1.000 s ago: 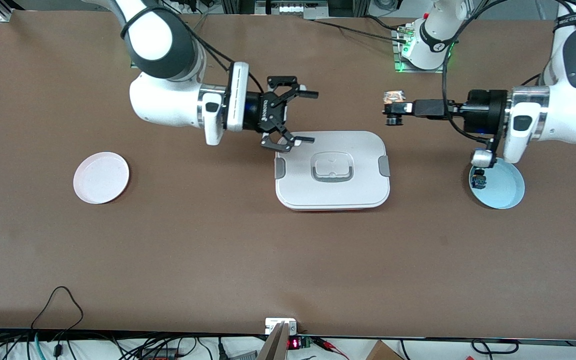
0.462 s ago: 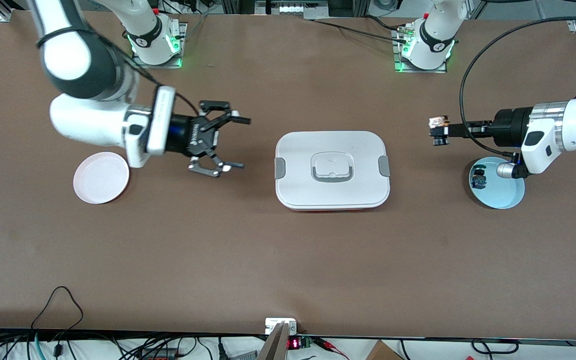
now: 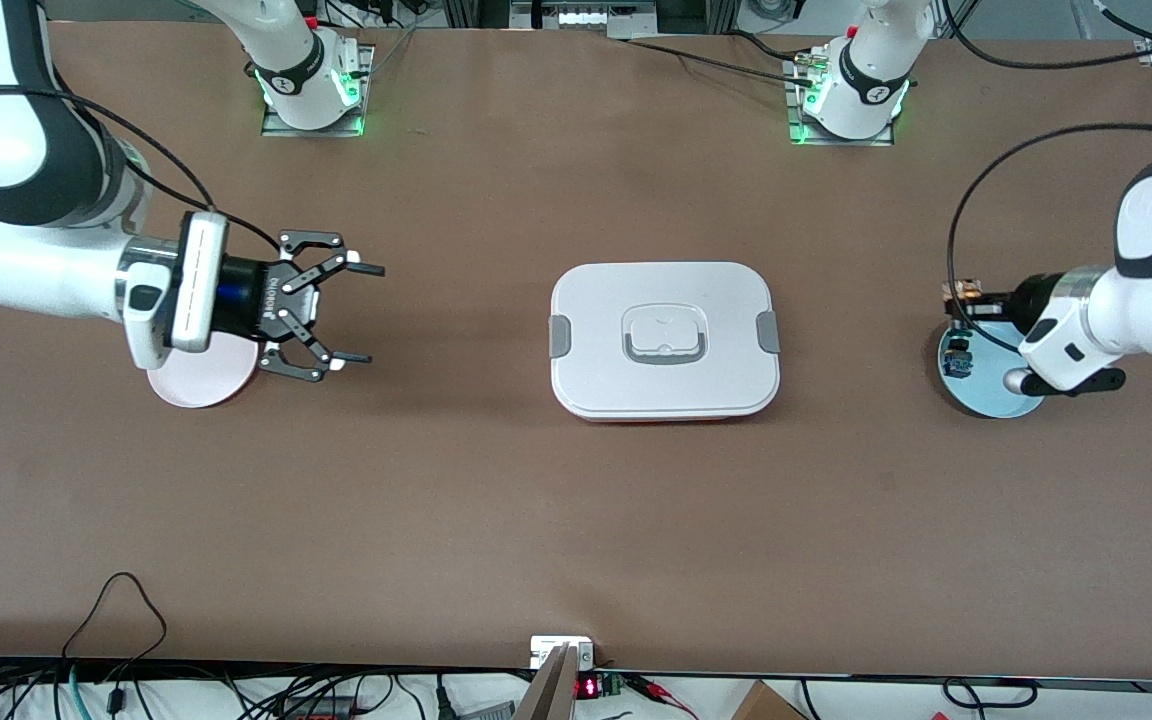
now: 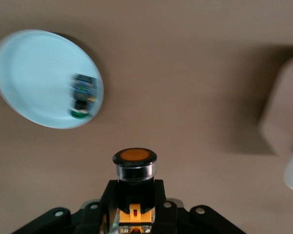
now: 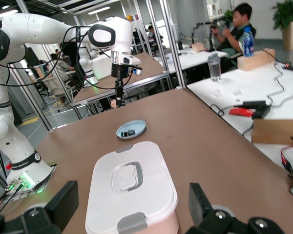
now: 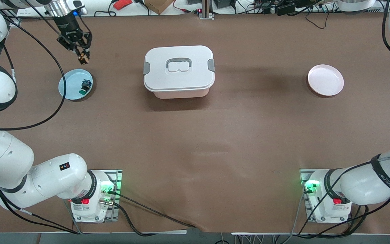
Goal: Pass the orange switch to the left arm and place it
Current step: 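Carry the switch to the blue plate while the right gripper withdraws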
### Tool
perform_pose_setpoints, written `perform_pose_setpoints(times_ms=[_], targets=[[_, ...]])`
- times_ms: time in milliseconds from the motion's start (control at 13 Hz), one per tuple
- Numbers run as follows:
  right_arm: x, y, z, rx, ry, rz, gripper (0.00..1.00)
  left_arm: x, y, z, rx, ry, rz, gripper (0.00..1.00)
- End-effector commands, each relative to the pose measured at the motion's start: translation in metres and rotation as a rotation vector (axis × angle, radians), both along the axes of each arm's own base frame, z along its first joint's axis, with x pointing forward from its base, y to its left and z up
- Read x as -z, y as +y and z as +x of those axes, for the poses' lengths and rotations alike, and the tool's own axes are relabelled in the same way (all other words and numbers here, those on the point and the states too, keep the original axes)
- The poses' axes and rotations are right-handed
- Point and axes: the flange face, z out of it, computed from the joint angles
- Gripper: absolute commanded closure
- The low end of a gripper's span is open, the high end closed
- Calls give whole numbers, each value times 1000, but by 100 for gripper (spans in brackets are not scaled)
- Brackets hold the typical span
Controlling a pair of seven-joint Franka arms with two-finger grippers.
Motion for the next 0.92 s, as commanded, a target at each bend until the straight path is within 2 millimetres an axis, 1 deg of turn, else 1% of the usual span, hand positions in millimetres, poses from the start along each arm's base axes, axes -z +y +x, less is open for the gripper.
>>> perform_pose_setpoints(times_ms=[0, 154, 231, 308, 385, 462, 538, 692, 846], targets=[[-3, -7, -6, 31, 137, -57, 0, 59, 52, 18, 115, -10, 86, 99], [2, -17, -6, 76, 259, -112, 0, 102, 88, 25, 163, -36, 115, 100], [3, -19, -6, 92, 312, -144, 0, 118, 98, 26, 189, -41, 122, 100], [4, -20, -7, 128, 403, -165, 0, 130, 103, 26, 211, -35, 137, 100], [5, -21, -7, 167, 492, -177, 0, 138, 109, 25, 219, -23, 152, 100], [8, -22, -8, 206, 576, -214, 0, 140, 112, 24, 224, -18, 156, 100], [6, -23, -6, 248, 634, -289, 0, 143, 112, 24, 228, -15, 154, 99], [-4, -32, -6, 357, 714, -511, 0, 150, 113, 24, 245, -12, 161, 98], [-5, -40, -10, 502, 879, -641, 0, 158, 117, 23, 261, -1, 175, 96]])
